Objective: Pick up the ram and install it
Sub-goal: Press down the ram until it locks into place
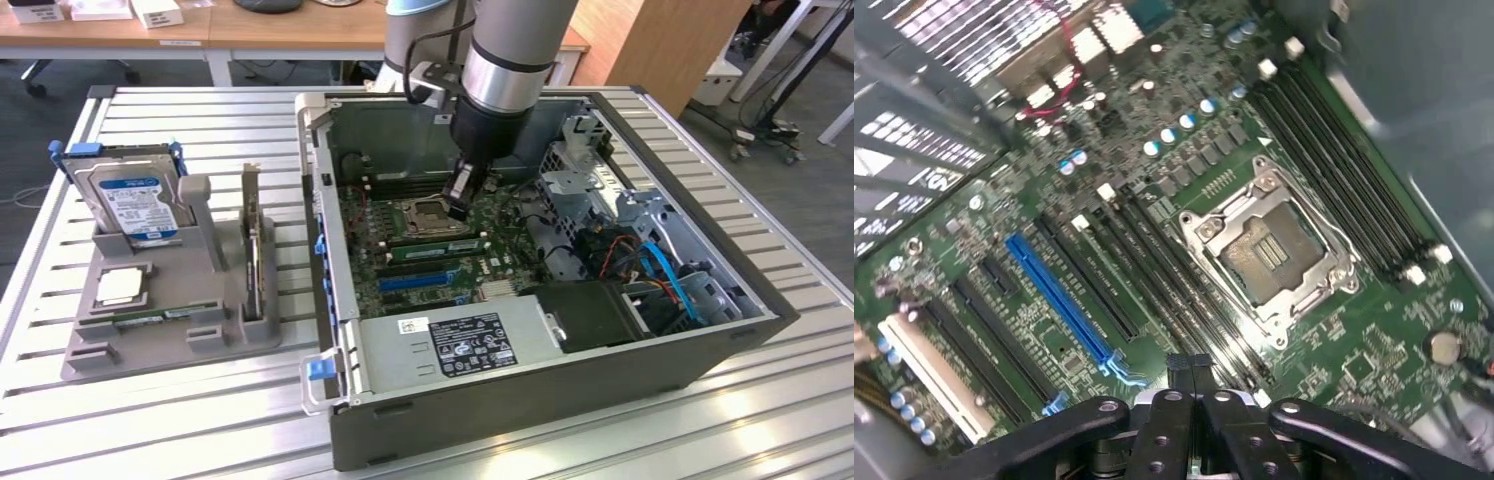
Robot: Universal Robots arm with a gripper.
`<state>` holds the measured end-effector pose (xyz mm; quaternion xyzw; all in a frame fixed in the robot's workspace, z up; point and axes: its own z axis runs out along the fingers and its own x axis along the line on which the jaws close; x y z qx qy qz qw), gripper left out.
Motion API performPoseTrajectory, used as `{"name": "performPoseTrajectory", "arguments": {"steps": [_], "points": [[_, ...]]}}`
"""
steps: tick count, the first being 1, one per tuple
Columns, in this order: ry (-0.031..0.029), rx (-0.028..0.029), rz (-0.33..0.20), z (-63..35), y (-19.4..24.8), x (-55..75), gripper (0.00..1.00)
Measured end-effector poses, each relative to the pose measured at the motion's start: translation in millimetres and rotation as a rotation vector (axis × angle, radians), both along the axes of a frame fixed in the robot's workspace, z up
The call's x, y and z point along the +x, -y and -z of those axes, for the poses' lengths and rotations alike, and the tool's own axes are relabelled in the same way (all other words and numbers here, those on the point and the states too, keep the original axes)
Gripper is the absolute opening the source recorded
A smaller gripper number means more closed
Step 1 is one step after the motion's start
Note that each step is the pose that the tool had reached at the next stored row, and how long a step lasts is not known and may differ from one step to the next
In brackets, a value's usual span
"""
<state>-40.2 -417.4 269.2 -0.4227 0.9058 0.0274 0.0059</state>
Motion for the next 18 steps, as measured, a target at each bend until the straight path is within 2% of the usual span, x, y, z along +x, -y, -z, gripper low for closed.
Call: {"name": "performPoseTrajectory", "arguments": {"steps": [18], "points": [[0.0001, 0.0, 0.295, 0.8, 0.0, 0.0, 0.1]]}}
